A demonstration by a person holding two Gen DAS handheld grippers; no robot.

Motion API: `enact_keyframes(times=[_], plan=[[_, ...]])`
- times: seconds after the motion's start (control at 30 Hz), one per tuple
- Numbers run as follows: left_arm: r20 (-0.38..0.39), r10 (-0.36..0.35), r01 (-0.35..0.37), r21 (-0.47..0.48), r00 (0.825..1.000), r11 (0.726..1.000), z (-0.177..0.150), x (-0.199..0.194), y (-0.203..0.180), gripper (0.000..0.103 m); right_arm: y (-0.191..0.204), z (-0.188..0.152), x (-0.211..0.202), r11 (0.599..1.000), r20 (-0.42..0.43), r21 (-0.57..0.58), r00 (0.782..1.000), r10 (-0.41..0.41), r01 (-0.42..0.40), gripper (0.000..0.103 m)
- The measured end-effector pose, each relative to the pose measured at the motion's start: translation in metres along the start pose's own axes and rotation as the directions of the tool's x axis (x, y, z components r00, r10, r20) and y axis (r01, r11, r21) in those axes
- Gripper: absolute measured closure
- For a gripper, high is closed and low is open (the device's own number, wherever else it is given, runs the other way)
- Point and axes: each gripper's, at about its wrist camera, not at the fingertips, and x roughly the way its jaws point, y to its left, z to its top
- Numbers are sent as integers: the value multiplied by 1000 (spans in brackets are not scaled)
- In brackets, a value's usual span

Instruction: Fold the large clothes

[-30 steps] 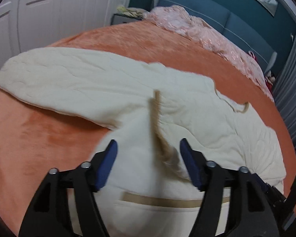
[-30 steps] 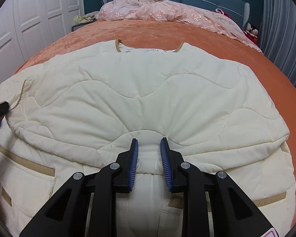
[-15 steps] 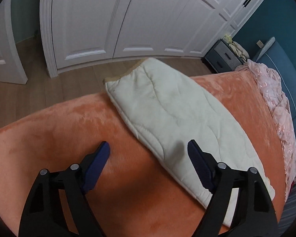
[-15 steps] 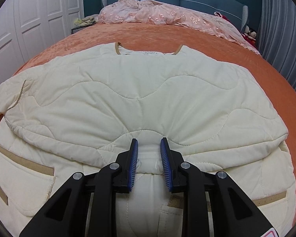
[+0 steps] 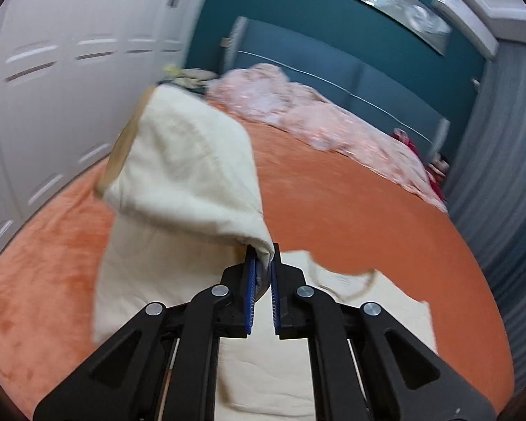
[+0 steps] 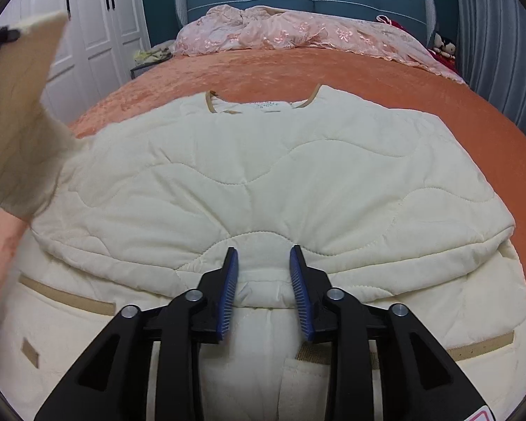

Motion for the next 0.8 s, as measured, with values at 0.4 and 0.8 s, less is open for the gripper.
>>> enact_keyframes(times=[0.4,0.8], plan=[[-195,-109,100,-55,975,993,-125,43,-81,7,-108,-13,-76,975,27,217,999,45,-50,34],[-252,-132,-71,-660,959,748,-135,79,118,23,-158,59,-3,840,42,535,996,80,-90,34]])
